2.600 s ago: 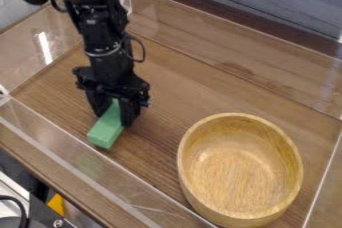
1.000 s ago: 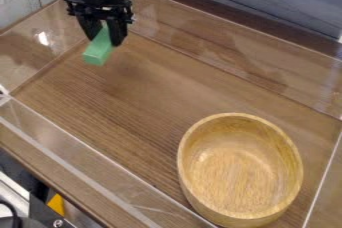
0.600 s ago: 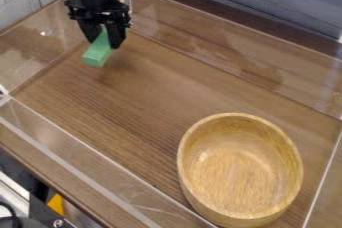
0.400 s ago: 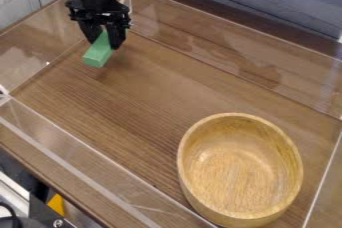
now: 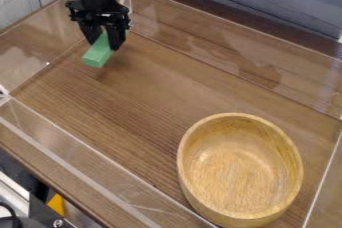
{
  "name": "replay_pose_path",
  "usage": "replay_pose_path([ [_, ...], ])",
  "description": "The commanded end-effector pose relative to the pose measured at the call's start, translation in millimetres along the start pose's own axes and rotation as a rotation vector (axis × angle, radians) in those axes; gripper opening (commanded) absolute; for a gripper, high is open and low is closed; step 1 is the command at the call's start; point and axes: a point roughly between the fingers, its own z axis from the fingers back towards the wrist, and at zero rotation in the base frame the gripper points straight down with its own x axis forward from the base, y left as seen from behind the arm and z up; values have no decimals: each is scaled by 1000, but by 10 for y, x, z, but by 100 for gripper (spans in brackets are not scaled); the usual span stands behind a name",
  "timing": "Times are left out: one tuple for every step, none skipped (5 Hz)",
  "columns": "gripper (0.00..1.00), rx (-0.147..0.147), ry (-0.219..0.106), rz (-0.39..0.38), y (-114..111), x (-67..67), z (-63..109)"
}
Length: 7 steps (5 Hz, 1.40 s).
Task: Put the green block in the brown bowl
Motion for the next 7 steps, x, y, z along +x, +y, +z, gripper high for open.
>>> replay_pose_path([
  [0,20,-51,-15,28,120,163],
  [0,18,-45,-20,9,120,170],
  [0,7,-31,-37,-117,0,256],
  [0,-11,-19,-78,-381,-157,361],
  [0,-31,-7,-134,-678,-306,458],
  [0,-49,14,-201,-1041,-491,485],
  [0,-66,39,-254,-1373,-685,496],
])
